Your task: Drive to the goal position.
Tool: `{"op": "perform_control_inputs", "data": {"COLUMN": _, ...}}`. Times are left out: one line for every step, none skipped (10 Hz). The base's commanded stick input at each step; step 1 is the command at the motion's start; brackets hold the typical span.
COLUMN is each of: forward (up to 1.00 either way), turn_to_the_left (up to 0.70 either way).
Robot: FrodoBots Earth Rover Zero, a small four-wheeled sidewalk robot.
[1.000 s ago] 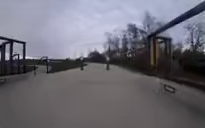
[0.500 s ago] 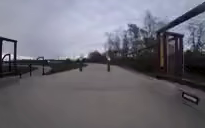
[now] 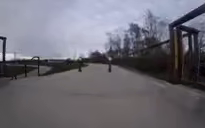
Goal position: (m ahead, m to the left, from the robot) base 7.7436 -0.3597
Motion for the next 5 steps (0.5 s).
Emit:
{"op": "perform_control_inputs", "data": {"forward": 1.00, "turn_to_the_left": 0.00}}
{"op": "perform_control_inputs", "data": {"forward": 1.00, "turn_to_the_left": 0.00}}
{"op": "perform_control_inputs", "data": {"forward": 1.00, "turn_to_the_left": 0.00}}
{"op": "perform_control_inputs", "data": {"forward": 1.00, "turn_to_the_left": 0.00}}
{"op": "perform_control_inputs", "data": {"forward": 1.00, "turn_to_the_left": 0.00}}
